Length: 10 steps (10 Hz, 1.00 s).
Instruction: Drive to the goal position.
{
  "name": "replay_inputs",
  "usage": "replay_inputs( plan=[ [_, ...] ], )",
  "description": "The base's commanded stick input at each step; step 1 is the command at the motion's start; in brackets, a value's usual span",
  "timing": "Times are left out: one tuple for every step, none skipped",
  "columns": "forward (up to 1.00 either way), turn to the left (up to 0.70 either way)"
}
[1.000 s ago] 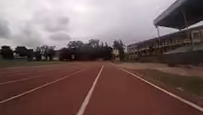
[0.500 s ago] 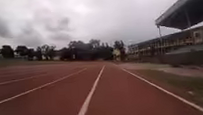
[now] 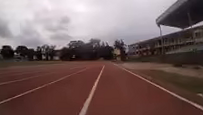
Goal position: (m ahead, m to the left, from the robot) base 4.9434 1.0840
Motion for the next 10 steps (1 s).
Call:
replay_inputs(
  plan=[
    [0.5,0.0],
    [0.5,0.0],
    [0.5,0.0],
    [0.5,0.0],
    [0.5,0.0],
    [0.5,0.0],
    [0.5,0.0],
    [0.5,0.0],
    [0.5,0.0],
    [0.5,0.0]
  ],
)
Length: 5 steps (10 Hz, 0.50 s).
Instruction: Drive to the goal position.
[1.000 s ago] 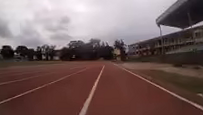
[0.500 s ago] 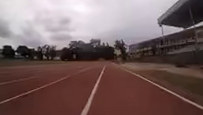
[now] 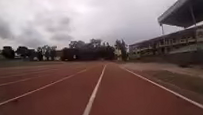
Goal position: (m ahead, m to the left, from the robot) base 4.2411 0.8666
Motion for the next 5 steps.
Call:
replay_inputs(
  plan=[
    [0.5,0.0],
    [0.5,0.0],
    [0.5,0.0],
    [0.5,0.0],
    [0.5,0.0]
  ],
)
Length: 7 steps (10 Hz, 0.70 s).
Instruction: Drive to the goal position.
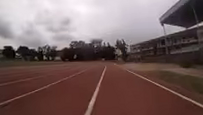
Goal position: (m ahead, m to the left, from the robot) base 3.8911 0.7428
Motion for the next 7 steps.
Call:
replay_inputs(
  plan=[
    [0.5,0.0],
    [0.5,0.0],
    [0.5,0.0],
    [0.5,0.0],
    [0.5,0.0],
    [0.5,0.0],
    [0.5,0.0]
  ],
)
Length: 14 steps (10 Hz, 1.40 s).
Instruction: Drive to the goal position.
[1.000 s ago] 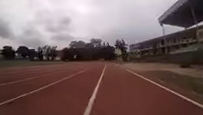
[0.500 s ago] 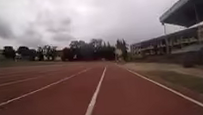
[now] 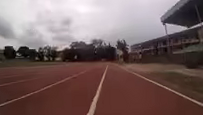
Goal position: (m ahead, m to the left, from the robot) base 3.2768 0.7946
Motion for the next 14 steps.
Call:
replay_inputs(
  plan=[
    [0.5,0.0],
    [0.5,0.0],
    [0.5,0.0],
    [0.5,0.0],
    [0.5,0.0],
    [0.5,0.0],
    [0.5,0.0],
    [0.5,0.0],
    [0.5,0.0],
    [0.5,0.0],
    [0.5,0.0],
    [0.5,0.0],
    [0.5,0.0],
    [0.5,0.0]
  ],
)
